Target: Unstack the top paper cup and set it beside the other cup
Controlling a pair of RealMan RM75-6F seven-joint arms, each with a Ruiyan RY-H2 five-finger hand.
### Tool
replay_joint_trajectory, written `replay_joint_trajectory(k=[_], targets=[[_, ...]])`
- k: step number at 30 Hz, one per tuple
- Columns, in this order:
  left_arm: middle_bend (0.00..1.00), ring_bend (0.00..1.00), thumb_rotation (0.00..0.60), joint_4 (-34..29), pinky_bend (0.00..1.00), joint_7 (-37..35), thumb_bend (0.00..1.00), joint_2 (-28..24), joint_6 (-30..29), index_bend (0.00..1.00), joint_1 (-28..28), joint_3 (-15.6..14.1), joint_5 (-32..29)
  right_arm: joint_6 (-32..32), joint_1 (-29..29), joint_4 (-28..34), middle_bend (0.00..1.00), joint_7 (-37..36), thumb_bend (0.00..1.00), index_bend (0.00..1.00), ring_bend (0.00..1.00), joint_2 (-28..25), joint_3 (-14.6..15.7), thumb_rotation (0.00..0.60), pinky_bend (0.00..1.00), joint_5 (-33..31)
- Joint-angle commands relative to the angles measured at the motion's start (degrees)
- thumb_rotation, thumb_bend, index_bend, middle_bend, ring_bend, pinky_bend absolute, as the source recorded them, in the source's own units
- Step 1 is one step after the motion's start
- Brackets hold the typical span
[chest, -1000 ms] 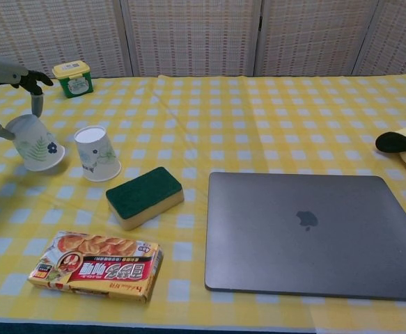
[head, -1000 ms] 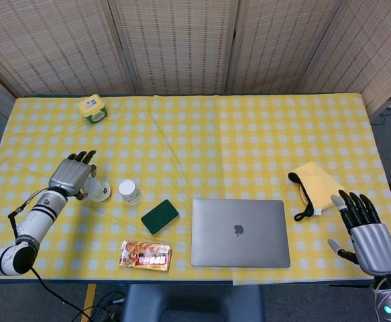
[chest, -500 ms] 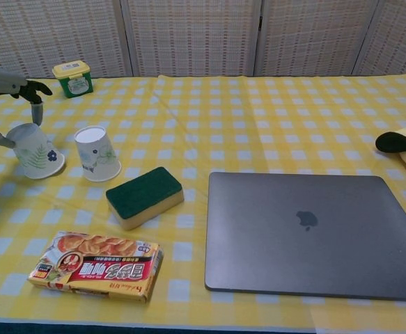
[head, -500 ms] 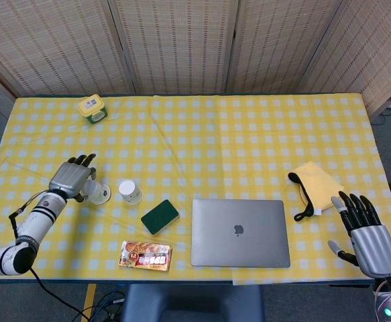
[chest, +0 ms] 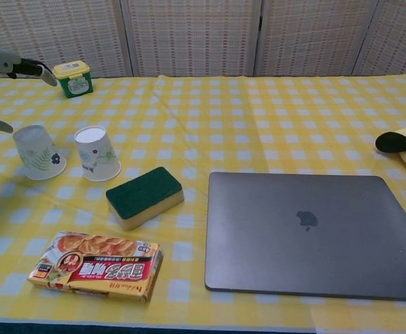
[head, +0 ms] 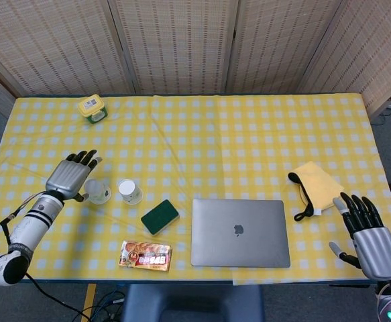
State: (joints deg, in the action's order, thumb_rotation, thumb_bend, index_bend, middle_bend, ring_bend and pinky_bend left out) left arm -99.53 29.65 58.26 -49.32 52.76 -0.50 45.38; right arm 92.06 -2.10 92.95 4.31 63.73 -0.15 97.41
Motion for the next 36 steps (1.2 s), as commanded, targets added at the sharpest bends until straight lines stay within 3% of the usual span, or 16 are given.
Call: replay_joint_trajectory(k=[1, 4, 7, 11, 14, 20, 26, 31, 36], targets=[[0.0, 0.0, 0.6, -13.04, 0.16, 4.12, 0.26, -7.83, -9.78, 0.1, -3.19, -0.64, 2.7, 0.5, 0.2, -0.12, 0.0, -0.58, 0.19, 0.0, 0.0, -0.26, 0.24, 0.6, 0.0, 0.58], [0.0, 0.0, 0.6, -20.61, 0.16, 3.12, 0.26, -11.6, -16.53, 0.08, -7.85, -1.73, 7.65, 1.16, 0.44, -0.29, 0.0, -1.57, 0.19, 0.0, 0.0, -0.62, 0.55, 0.6, 0.0, 1.37], [0.0, 0.0, 0.6, -24.75, 0.16, -1.36, 0.26, -13.5, -24.75, 0.03, -15.52, -4.38, 18.62, 1.2, 0.48, -0.38, 0.0, -2.52, 0.19, 0.0, 0.0, -0.96, 0.76, 0.6, 0.0, 1.63], [0.0, 0.0, 0.6, -21.74, 0.16, -9.27, 0.26, -11.98, -35.42, 0.0, -27.01, -9.45, 34.39, -0.32, -0.01, -0.25, 0.0, -3.57, 0.19, 0.0, 0.0, -1.3, 0.8, 0.6, 0.0, 0.77], [0.0, 0.0, 0.6, -16.83, 0.16, -12.24, 0.26, -8.99, -42.29, 0.0, -33.77, -11.17, 39.86, -1.42, -0.43, 0.03, 0.0, -3.94, 0.19, 0.0, 0.0, -1.61, 0.86, 0.6, 0.0, 0.38], [0.0, 0.0, 0.6, -4.66, 0.16, -20.07, 0.26, -1.91, -51.8, 0.0, -44.17, -12.83, 46.47, -1.86, -0.37, -0.01, 0.0, -3.23, 0.19, 0.0, 0.0, -1.57, 0.87, 0.6, 0.0, -0.14], [0.0, 0.0, 0.6, 7.76, 0.16, -24.72, 0.26, 4.5, -56.44, 0.0, -50.02, -10.75, 46.6, -0.85, 0.46, 0.25, 0.0, -1.23, 0.19, 0.0, 0.0, -0.62, 1.2, 0.6, 0.0, 0.32], [0.0, 0.0, 0.6, 15.11, 0.16, -29.38, 0.26, 7.8, -58.32, 0.0, -52.9, -9.27, 46.71, -0.88, 0.7, 0.27, 0.0, 1.13, 0.19, 0.0, 0.0, 0.48, 1.66, 0.6, 0.0, 1.2], [0.0, 0.0, 0.6, 17.03, 0.16, -32.17, 0.26, 7.57, -58.55, 0.01, -54.04, -7.62, 46.62, -1.3, 0.71, 0.48, 0.0, 2.85, 0.19, 0.0, 0.0, 1.34, 1.93, 0.6, 0.0, 1.66]])
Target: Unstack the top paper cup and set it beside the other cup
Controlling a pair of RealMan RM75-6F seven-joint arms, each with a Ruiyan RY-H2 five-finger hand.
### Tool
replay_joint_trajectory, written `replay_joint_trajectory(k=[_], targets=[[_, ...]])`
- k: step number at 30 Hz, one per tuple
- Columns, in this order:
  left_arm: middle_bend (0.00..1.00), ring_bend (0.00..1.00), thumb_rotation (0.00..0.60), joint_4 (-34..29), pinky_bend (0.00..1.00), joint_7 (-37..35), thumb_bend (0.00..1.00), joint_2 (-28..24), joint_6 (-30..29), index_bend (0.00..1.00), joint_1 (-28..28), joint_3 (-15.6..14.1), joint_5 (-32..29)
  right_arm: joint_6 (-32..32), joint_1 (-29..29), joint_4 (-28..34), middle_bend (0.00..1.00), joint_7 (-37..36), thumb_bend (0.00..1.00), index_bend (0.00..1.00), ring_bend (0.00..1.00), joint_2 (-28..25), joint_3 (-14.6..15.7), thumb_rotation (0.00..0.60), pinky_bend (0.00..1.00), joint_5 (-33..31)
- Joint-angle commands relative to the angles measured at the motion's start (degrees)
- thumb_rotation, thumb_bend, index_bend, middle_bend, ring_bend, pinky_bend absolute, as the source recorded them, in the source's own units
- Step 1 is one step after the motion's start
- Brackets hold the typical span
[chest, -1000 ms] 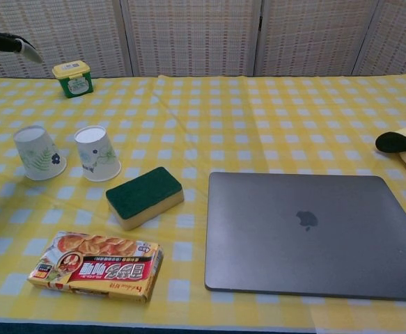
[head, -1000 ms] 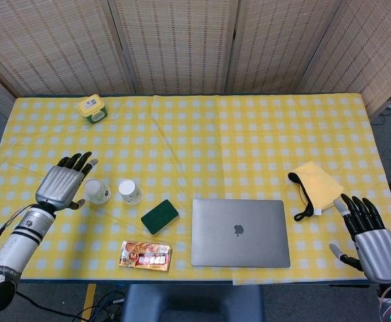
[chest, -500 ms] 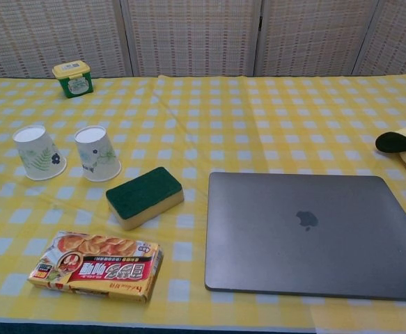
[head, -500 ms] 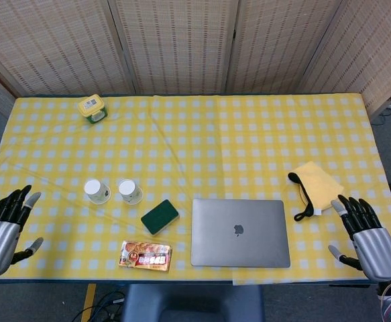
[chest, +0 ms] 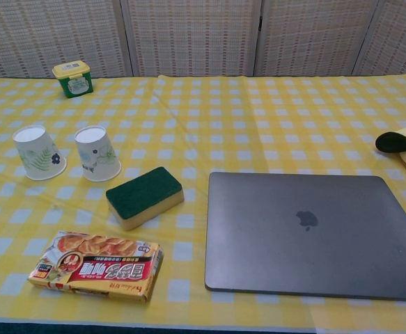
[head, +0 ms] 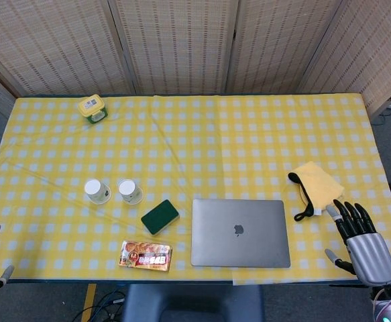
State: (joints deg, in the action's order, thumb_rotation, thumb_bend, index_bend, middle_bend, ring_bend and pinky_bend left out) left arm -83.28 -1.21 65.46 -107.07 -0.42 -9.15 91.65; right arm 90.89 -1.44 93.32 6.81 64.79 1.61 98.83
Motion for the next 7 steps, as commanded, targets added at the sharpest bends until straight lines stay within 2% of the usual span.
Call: replay_joint_trajectory(k=[1, 7], targets=[[0.0, 0.0, 0.6, 0.9, 0.16, -1.8, 0.26, 0.31, -0.8, 0.01, -0.99, 1.17, 0.61, -0.11, 0.11, 0.16, 0.0, 0.43, 0.19, 0.0, 0.0, 0.34, 0.25, 0.6, 0.0, 0.31], [0.0, 0.0, 0.6, 0.71, 0.16, -4.03, 0.26, -0.34, 1.64, 0.01, -1.44, 2.41, -0.48, 0.99, 0.65, 0.04, 0.0, 0.73, 0.19, 0.0, 0.0, 0.49, 0.51, 0.6, 0.0, 1.17]])
